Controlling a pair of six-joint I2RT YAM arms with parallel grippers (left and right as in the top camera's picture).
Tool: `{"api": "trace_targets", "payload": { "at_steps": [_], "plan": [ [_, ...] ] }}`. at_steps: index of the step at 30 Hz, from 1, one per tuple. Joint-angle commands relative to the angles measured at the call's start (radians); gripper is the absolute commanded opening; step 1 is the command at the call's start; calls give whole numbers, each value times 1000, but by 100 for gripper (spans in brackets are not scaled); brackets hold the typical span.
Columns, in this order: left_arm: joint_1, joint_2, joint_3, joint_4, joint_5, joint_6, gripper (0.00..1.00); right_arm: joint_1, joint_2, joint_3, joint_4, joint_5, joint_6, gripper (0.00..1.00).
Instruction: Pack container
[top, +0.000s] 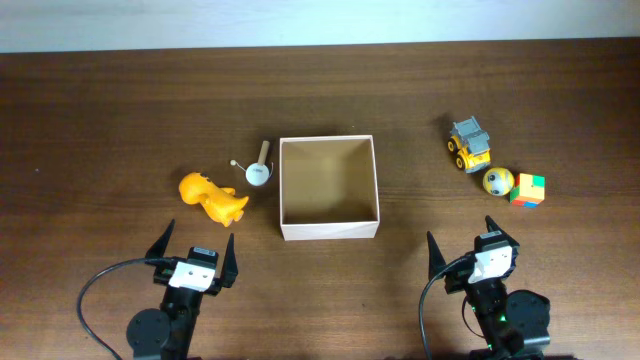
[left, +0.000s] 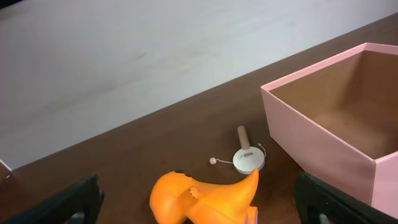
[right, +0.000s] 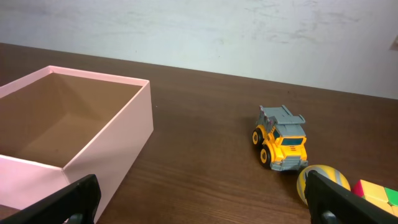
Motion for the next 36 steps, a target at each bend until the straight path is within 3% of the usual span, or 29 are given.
{"api": "trace_targets", "payload": {
  "at_steps": [1, 18, 24, 36],
  "plan": [
    [5, -10, -5, -5, 0, 12, 99, -6, -11, -7, -2, -5, 5, 99],
    [5, -10, -5, -5, 0, 12, 99, -6, -11, -7, 2, -6, 12, 99],
    [5, -10, -5, -5, 0, 12, 99, -6, -10, -7, 2, -6, 96, 99],
    [5, -10, -5, -5, 0, 12, 99, -6, 54, 68, -13, -6, 114, 99]
  ]
}}
